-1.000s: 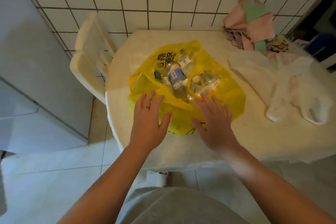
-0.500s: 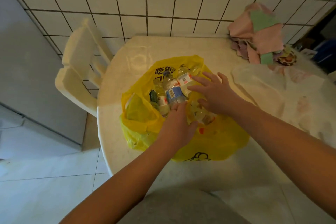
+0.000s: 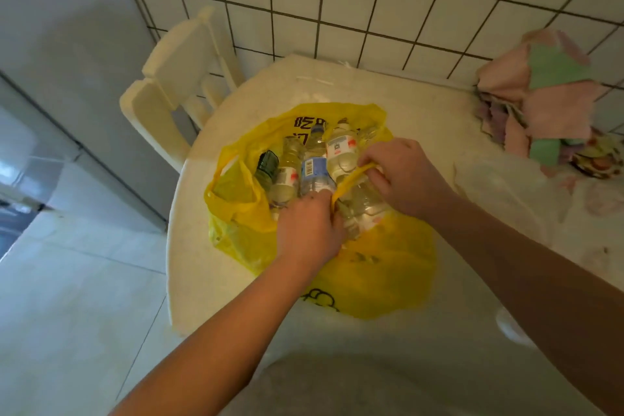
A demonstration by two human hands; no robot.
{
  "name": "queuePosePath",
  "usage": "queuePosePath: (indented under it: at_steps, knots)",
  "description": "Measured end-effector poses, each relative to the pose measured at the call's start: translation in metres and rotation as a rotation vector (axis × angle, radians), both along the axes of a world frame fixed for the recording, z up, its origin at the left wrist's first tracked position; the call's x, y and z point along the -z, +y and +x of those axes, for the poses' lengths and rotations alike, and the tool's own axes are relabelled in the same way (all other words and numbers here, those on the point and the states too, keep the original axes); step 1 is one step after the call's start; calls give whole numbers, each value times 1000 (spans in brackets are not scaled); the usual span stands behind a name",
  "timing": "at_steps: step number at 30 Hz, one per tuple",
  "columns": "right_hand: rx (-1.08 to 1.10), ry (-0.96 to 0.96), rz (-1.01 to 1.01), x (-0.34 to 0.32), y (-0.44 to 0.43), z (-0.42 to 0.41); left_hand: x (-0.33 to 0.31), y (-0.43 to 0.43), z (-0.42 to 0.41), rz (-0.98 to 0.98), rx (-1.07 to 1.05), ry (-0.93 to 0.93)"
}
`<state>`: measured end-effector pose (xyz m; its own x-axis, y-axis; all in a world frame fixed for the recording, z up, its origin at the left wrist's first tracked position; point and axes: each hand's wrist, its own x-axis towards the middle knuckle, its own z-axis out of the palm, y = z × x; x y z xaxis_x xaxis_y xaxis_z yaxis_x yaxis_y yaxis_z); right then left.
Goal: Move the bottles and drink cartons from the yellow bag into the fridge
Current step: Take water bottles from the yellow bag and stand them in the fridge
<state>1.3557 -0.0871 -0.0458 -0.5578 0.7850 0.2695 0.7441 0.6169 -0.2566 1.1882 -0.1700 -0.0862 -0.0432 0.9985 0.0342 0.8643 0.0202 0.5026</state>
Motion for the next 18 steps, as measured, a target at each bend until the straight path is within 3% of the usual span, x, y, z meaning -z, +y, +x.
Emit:
queuePosePath:
  at_steps: [5, 9, 18]
  knots:
    - [-84, 139, -96, -8, 2, 56, -10, -21, 42, 55, -84, -292]
    - [-118, 134, -126, 1, -1, 106, -9, -44, 78, 44, -115, -292]
    - [-46, -54, -103, 53, -11, 171, -3, -72, 149, -76, 55, -272]
